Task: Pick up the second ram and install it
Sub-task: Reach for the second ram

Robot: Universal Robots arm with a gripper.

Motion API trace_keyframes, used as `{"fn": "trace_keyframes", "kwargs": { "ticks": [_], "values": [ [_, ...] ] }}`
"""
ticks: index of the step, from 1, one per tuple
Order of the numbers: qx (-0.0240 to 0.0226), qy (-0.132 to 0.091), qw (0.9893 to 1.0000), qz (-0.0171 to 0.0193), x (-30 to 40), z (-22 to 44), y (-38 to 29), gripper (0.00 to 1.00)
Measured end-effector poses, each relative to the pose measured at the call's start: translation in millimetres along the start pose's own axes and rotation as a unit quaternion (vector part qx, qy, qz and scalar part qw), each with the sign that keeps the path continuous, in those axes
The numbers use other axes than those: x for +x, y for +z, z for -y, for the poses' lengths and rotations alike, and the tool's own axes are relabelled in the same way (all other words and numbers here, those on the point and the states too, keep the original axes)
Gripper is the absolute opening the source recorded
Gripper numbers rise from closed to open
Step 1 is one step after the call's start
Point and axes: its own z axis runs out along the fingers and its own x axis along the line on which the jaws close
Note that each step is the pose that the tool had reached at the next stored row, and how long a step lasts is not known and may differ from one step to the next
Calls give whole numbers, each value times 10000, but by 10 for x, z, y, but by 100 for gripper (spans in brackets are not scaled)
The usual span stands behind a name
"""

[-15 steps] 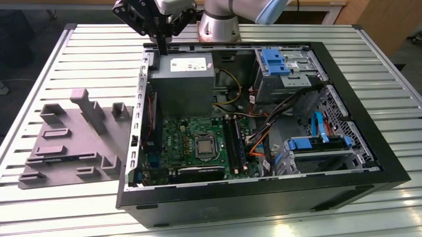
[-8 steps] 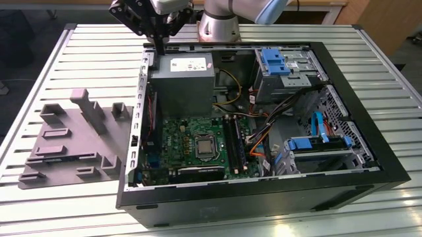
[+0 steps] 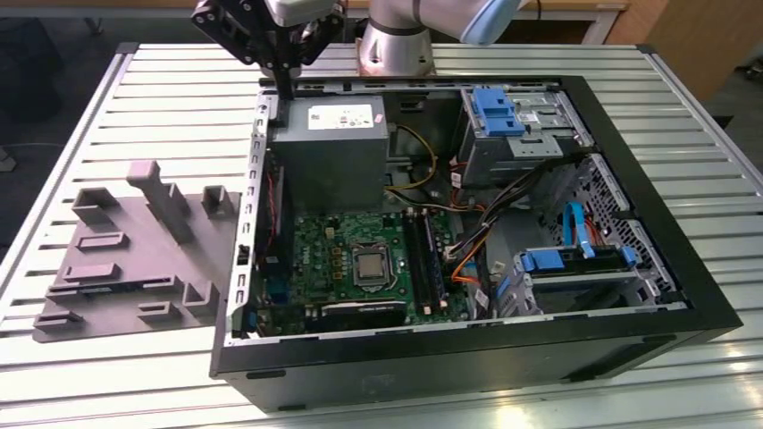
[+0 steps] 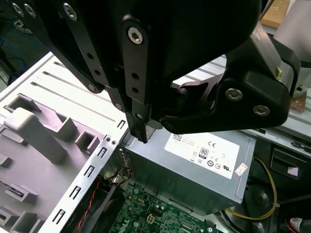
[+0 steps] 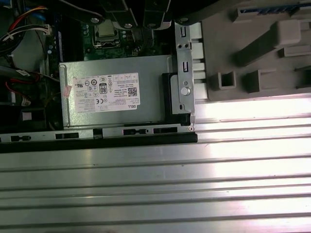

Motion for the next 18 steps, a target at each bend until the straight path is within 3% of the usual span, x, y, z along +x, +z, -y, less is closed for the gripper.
{"fn": "trace_keyframes", "kwargs": {
  "ticks": [18],
  "values": [
    [0, 0, 10000, 0, 80, 6, -2, 11]
  ]
}}
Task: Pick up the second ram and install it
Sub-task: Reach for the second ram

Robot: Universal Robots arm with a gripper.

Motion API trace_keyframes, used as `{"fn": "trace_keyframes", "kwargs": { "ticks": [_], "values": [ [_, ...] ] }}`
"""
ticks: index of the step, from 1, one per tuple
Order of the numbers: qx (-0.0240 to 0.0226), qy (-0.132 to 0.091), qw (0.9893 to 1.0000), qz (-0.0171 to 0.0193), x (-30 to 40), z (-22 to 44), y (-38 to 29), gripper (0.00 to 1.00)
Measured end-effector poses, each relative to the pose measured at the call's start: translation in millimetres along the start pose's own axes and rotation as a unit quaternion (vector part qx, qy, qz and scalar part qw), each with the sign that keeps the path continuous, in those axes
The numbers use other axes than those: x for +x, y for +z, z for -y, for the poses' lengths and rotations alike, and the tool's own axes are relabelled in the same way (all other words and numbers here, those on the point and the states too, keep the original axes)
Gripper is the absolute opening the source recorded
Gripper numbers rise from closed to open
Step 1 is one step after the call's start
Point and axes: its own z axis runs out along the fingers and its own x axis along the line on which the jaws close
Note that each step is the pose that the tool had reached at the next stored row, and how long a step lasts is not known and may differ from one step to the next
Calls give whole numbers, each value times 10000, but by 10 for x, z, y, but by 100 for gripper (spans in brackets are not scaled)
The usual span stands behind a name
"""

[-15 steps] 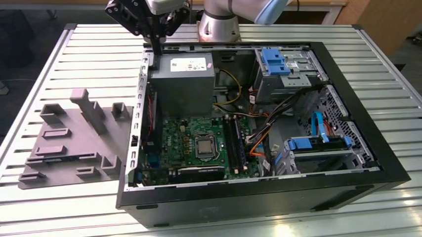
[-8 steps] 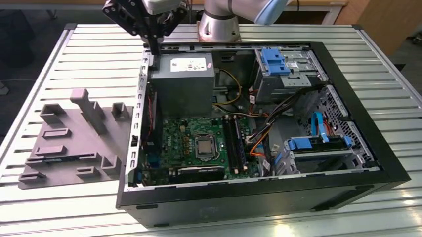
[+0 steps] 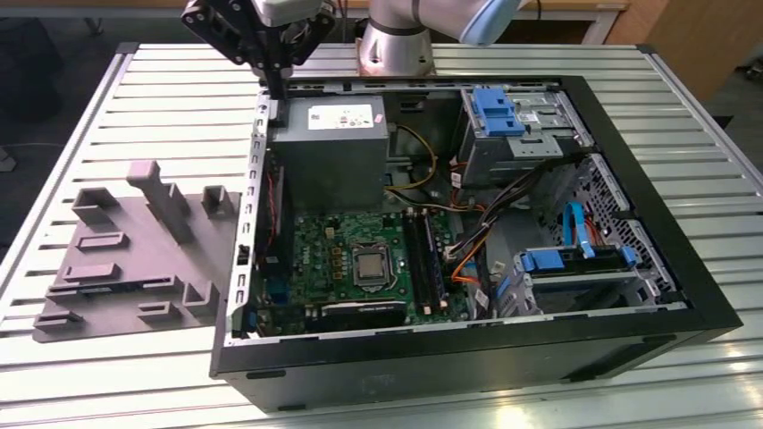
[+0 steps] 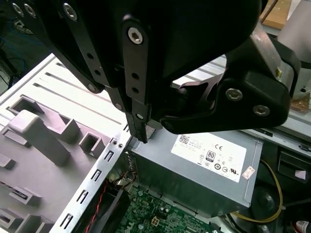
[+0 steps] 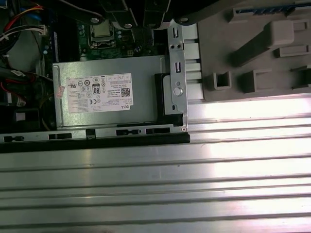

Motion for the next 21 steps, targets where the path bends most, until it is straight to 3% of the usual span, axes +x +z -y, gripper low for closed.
{"fn": "trace_keyframes", "kwargs": {
  "ticks": [21],
  "values": [
    [0, 0, 10000, 0, 79, 6, -2, 11]
  ]
}}
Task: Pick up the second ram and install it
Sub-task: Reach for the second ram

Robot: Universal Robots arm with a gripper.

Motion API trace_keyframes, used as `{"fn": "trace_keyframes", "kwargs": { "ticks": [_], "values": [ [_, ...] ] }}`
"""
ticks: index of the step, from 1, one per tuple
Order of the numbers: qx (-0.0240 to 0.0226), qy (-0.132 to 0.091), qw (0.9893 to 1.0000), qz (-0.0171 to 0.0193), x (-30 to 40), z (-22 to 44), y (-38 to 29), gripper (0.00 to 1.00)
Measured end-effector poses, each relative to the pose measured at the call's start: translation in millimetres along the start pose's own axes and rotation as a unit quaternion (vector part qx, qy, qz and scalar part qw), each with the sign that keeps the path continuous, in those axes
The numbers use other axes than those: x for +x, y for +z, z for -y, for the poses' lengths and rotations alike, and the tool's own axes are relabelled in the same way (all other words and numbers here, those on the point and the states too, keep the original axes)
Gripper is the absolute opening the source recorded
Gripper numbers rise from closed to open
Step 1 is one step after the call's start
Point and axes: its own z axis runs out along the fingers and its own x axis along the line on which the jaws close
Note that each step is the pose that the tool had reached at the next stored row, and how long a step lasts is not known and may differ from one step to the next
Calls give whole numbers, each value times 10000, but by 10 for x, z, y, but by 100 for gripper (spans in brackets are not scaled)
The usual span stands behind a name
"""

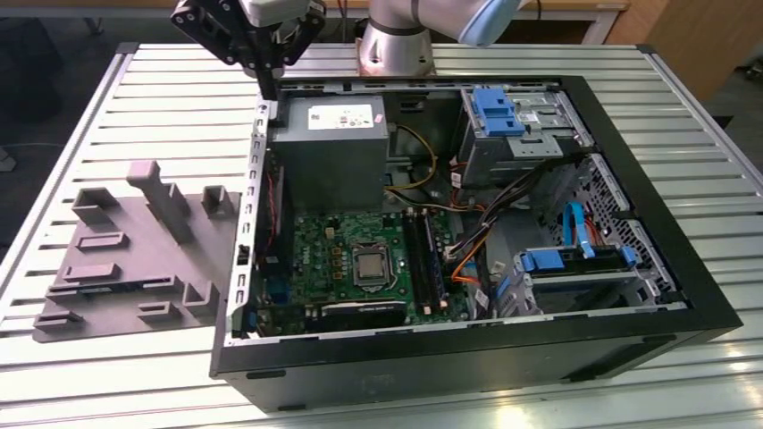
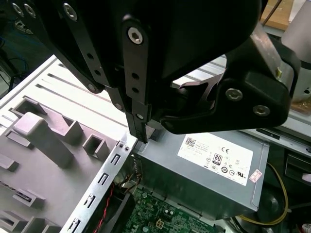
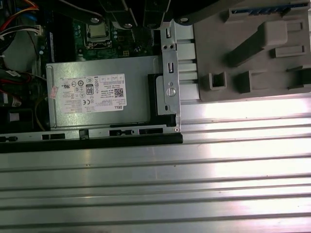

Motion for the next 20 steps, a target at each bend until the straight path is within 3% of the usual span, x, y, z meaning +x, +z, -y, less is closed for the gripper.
{"fn": "trace_keyframes", "kwargs": {
  "ticks": [20],
  "values": [
    [1, 1, 10000, 0, 124, 9, -4, 11]
  ]
}}
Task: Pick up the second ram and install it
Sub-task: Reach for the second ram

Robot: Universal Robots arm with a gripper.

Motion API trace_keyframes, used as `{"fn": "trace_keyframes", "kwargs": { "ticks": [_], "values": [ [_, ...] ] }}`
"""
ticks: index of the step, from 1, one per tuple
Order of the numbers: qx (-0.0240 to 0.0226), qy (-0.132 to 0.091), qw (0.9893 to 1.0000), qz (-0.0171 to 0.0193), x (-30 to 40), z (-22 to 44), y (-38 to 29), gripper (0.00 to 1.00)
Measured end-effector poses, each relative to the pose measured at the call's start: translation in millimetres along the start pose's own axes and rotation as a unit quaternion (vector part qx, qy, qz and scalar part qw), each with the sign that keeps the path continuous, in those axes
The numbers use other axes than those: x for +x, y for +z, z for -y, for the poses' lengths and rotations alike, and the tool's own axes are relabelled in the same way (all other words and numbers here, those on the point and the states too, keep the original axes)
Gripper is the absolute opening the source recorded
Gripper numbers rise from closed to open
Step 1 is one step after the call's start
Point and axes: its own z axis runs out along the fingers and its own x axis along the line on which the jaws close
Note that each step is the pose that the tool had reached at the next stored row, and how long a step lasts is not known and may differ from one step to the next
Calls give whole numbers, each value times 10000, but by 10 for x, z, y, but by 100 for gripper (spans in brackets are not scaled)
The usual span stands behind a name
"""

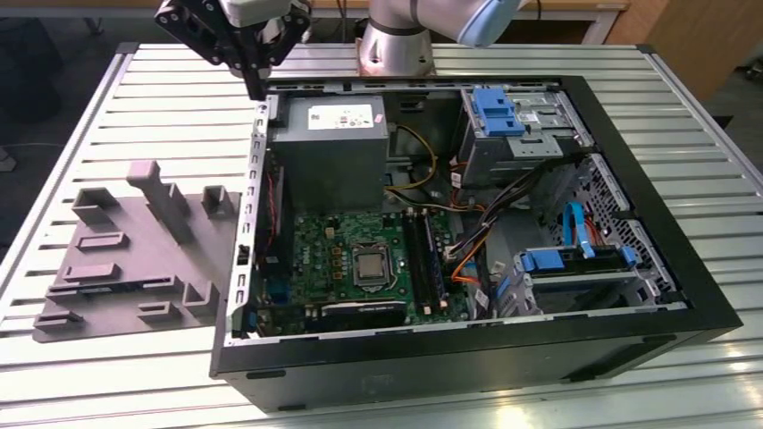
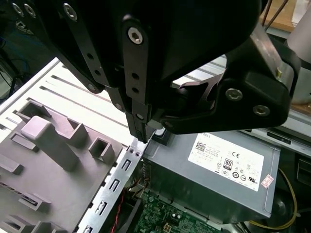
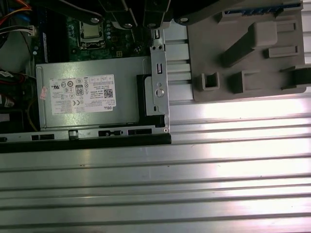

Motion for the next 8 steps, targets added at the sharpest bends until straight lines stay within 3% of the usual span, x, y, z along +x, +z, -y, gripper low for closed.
{"fn": "trace_keyframes", "kwargs": {
  "ticks": [8],
  "values": [
    [0, 0, 10000, 0, 55, 4, -1, 11]
  ]
}}
